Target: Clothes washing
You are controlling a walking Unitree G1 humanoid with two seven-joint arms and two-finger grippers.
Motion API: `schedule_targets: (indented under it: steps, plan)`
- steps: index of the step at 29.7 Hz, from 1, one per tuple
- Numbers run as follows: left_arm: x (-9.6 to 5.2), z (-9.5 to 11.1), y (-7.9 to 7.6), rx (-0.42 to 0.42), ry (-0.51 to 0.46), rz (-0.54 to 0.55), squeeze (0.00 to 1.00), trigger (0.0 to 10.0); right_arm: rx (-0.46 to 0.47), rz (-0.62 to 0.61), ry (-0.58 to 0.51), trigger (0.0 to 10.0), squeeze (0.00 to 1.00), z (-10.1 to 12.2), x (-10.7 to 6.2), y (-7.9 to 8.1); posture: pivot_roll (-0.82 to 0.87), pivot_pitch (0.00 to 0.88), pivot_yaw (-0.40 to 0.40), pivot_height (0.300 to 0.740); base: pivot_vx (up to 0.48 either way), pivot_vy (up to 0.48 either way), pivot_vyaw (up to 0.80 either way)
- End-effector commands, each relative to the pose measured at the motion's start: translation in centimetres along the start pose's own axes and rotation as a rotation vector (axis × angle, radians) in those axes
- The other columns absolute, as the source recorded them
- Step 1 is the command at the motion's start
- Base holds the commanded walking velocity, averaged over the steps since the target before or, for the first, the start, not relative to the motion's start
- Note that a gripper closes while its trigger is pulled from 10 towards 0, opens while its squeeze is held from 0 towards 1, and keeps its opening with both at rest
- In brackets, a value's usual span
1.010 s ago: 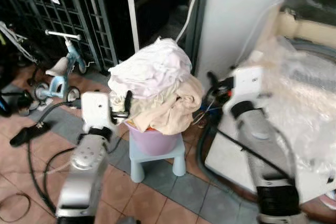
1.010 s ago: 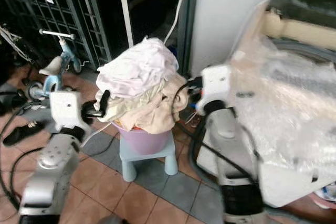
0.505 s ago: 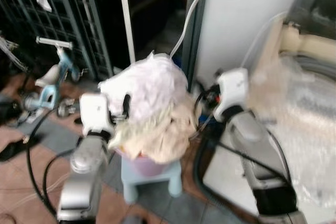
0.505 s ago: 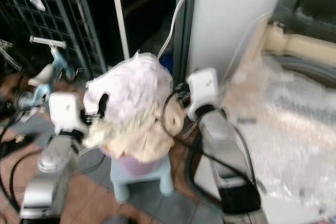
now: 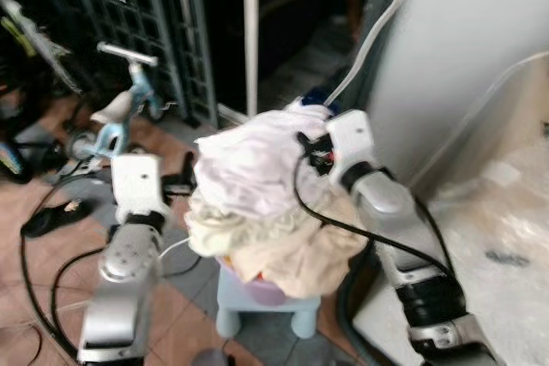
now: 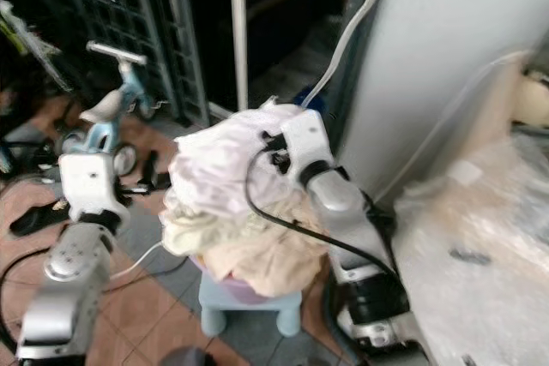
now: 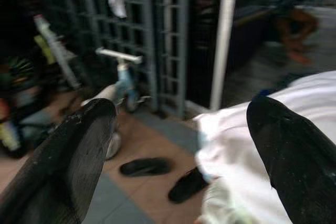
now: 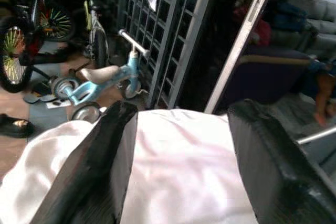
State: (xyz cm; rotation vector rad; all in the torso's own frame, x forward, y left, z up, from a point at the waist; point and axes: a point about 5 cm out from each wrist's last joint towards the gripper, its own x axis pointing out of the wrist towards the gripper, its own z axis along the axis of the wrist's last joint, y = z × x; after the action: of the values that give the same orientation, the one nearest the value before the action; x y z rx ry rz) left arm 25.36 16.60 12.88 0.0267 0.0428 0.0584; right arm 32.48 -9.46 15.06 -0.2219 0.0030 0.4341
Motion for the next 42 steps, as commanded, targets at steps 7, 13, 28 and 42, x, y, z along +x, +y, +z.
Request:
schedule_targets:
  steps: [7,13,28,42]
  plan:
    - [-1.3,0.4,-0.3,0.038,0.017,0.002,0.0,10.0,0.041,-0.226,0.211,10.0,0.0,-2.8,1.4,-2.7,0.11,0.0,-0.037,0.74,0.0,0.0,0.0]
    - [-2.4,0.2,0.2,0.045,0.04,0.025,0.0,10.0,0.129,-0.22,0.342,2.8,0.0,-5.1,1.9,-2.0,0.13,0.0,-0.058,0.74,0.0,0.0,0.0]
    - [-2.4,0.4,0.2,0.057,0.046,0.033,0.0,10.0,0.258,-0.183,0.314,0.0,0.0,-5.4,3.2,-0.7,0.13,0.0,-0.068,0.74,0.0,0.0,0.0]
    - [-1.1,0.5,-0.2,0.063,0.031,0.019,0.0,10.0,0.324,-0.225,0.254,0.0,0.0,-5.3,3.1,-1.2,0.1,0.0,-0.05,0.74,0.0,0.0,0.0]
